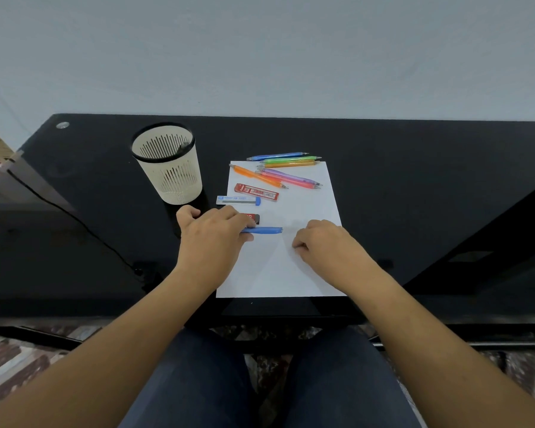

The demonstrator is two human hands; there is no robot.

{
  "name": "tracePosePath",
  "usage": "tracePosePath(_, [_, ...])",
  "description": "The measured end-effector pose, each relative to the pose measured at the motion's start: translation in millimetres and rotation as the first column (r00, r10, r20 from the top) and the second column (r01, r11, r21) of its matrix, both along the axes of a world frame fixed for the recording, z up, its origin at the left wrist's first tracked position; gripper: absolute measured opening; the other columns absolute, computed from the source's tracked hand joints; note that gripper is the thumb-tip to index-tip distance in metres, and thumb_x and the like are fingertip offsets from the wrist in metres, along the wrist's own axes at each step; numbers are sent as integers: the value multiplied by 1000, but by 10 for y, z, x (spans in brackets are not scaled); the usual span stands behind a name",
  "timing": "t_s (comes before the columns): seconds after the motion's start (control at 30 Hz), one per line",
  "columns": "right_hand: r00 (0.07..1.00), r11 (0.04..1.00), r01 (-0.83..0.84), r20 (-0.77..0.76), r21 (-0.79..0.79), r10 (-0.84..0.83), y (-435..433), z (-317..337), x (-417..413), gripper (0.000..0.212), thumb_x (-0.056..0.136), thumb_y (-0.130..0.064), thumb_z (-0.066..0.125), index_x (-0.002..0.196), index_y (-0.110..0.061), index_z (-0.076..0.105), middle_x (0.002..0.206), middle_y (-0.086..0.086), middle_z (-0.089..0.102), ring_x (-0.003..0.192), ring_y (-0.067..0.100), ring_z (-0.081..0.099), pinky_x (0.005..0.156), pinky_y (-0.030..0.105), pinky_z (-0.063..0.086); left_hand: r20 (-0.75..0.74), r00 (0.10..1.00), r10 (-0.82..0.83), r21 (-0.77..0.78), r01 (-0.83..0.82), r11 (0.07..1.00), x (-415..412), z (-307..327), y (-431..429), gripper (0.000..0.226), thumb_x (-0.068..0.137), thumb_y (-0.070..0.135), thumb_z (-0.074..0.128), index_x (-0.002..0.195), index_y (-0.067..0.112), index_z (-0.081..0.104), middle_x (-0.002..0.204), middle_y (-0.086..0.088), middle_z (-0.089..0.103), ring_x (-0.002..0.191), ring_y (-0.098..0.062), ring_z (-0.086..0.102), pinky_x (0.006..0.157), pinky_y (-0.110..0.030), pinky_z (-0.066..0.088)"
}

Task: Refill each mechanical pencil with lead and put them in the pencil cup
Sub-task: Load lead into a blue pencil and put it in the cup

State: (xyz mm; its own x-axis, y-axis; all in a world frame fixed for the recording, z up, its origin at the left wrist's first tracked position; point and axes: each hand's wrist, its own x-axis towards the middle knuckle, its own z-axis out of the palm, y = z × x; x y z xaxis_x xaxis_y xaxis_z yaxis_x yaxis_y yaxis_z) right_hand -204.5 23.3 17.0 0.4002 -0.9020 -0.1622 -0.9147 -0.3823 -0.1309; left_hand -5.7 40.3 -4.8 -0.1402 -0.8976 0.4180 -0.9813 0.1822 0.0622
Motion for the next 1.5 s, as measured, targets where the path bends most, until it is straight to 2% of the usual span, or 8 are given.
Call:
tracePosePath(0.13, [1000,1000,8,13,-21,-8,-8,-11,-5,21,99,-18,39,110,-19,56,103,-1,53,85,13,43,75,25,37,-5,1000,5,-7,-5,1000,16,-2,13,23,74,27,82,96,27,74,91,5,71,79,-19,64,83,-38,20])
tracePosePath(0.27, [993,999,52,108,-4,-51,1,64,-2,15,99,-17,38,108,-20,50,102,-1,57,84,14,50,71,24,38,-20,1000,1,-16,-2,1000,10,-8,24,22,75,26,82,95,26,74,89,5,71,77,-19,64,83,-38,21])
tracePosePath(0.47, [956,996,81,287,-29,-69,37,204,75,23,100,-23,46,121,-22,53,118,-4,59,102,11,54,87,21,42,-85,996,11,-19,-12,1000,-5,-22,35,23,72,25,84,92,24,73,85,5,70,73,-19,64,84,-38,21])
tracePosePath(0.6, [941,997,77,333,-24,-64,79,270,107,22,99,-23,48,120,-21,54,117,-3,61,100,11,55,85,19,42,-110,994,15,-15,-17,1000,-6,-17,52,22,73,25,83,92,23,73,85,4,71,75,-20,64,85,-39,22])
tracePosePath(0.97, [947,997,67,316,-33,-54,88,314,132,13,98,-21,50,109,-20,57,107,-2,62,92,11,54,82,21,45,-118,993,14,-60,-21,998,30,-29,56,21,73,24,83,90,23,71,85,5,70,74,-19,63,85,-40,23])
tracePosePath(1.23, [929,996,80,364,-32,-63,139,341,114,12,98,-22,50,108,-19,55,110,-1,63,95,13,56,78,21,47,-109,994,27,-83,-36,996,32,-19,55,19,75,25,81,90,23,71,86,5,70,74,-18,63,84,-39,23])
tracePosePath(1.33, [929,995,91,364,-34,-73,131,343,123,12,97,-23,51,109,-20,54,111,-2,63,92,11,55,79,21,46,-113,993,25,-81,-34,996,31,-23,58,18,75,25,81,91,23,71,87,5,70,75,-18,62,84,-40,24])
tracePosePath(1.5, [935,996,85,348,-19,-73,132,348,124,13,97,-24,51,109,-20,53,113,-1,62,97,13,56,77,19,44,-112,993,23,-86,-33,996,30,-6,60,19,75,25,81,91,23,72,88,5,70,77,-18,63,83,-38,23])
